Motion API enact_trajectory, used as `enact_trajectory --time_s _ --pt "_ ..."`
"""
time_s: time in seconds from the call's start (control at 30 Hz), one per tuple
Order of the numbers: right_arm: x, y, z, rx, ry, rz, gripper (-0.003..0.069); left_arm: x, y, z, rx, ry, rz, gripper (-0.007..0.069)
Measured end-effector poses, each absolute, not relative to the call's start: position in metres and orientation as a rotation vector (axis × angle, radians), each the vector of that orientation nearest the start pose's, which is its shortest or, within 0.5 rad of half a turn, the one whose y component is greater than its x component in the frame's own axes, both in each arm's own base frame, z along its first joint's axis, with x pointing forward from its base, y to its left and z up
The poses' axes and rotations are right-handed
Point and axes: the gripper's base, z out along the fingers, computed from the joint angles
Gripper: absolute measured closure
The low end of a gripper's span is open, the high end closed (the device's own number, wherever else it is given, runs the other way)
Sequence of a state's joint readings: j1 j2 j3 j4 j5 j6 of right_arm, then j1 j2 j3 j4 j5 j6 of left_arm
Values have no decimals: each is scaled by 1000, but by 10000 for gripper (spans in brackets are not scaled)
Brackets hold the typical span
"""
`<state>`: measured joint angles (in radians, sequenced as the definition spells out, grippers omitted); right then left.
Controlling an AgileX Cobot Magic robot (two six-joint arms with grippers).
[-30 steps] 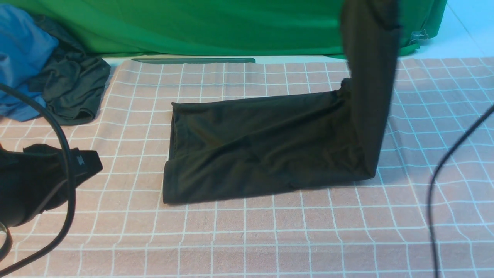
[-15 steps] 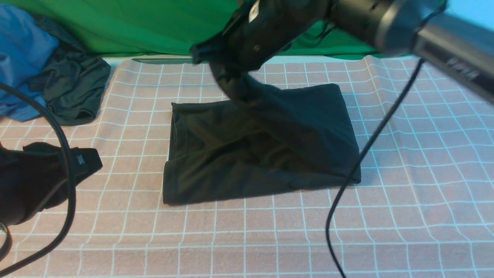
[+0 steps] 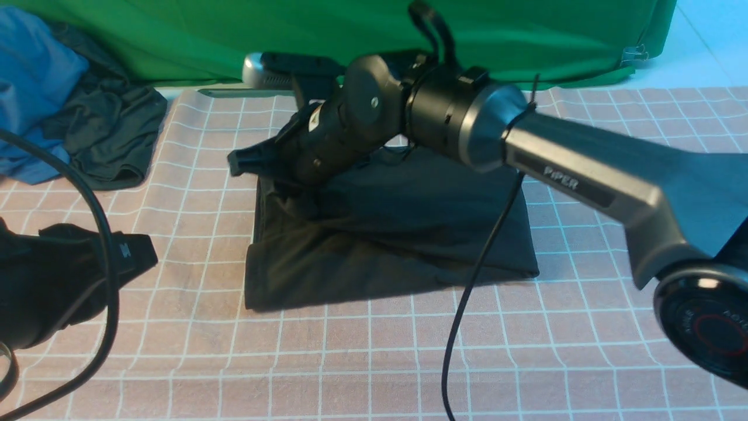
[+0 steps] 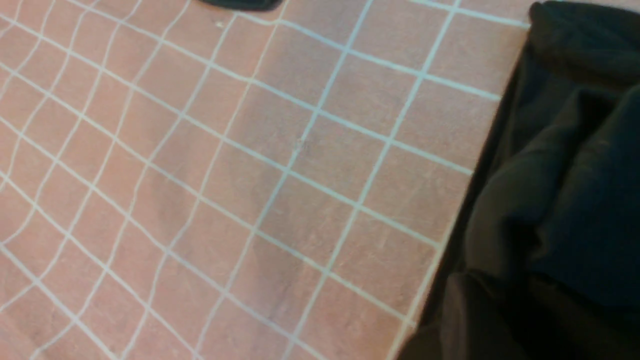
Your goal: Fold a long-sleeved shirt over a pink coffee tablecloth.
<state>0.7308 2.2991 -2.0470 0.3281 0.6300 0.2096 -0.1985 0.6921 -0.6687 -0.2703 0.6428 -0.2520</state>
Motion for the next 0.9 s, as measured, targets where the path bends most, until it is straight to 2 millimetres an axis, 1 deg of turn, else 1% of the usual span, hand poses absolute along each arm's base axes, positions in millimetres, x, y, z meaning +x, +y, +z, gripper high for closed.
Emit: enact_trajectory --time_s 0.07,0.1,0.17,0.27,0.3,0.37,0.4,0.43,0.47,0.5,0.53,0.57,0.63,0.67,0.7,0.73,0.8,0.9 --pt "381 373 226 -416 2437 803 381 127 -40 323 -199 2169 -560 610" --pt "380 373 226 -419 2437 803 366 127 -40 323 -199 2169 -560 610" --pt "378 375 225 -451 2439 801 299 126 -40 323 -198 2170 -560 610" --pt "377 370 230 -531 2433 770 281 126 -40 322 -198 2176 -559 610" --pt "377 365 235 -589 2431 743 292 126 -40 322 -197 2181 -559 610" --pt "379 351 247 -683 2422 668 353 125 -41 321 -196 2197 -558 610" --pt "381 346 252 -702 2414 639 382 125 -41 320 -195 2204 -557 610" --pt "385 329 264 -742 2411 551 479 124 -41 319 -194 2218 -556 610" --pt "389 316 269 -756 2425 488 540 123 -41 319 -193 2226 -556 610" --pt "390 313 271 -758 2424 479 559 123 -41 319 -193 2229 -556 610" --pt "394 301 273 -761 2450 434 599 123 -41 318 -198 2238 -558 610" --pt "397 293 272 -760 2482 403 615 122 -41 317 -200 2247 -559 610" --pt "402 284 265 -756 2527 369 621 122 -41 317 -203 2259 -559 610" --pt "404 282 259 -759 2550 355 622 121 -41 316 -202 2263 -559 610" --pt "406 282 248 -765 2580 342 622 121 -41 316 -203 2266 -560 610" --pt "408 285 234 -772 2612 339 622 121 -41 316 -205 2266 -560 610" --pt "408 292 212 -790 2661 351 622 121 -41 316 -205 2267 -560 610" --pt "398 306 187 -872 2733 379 622 121 -41 316 -205 2266 -560 610"
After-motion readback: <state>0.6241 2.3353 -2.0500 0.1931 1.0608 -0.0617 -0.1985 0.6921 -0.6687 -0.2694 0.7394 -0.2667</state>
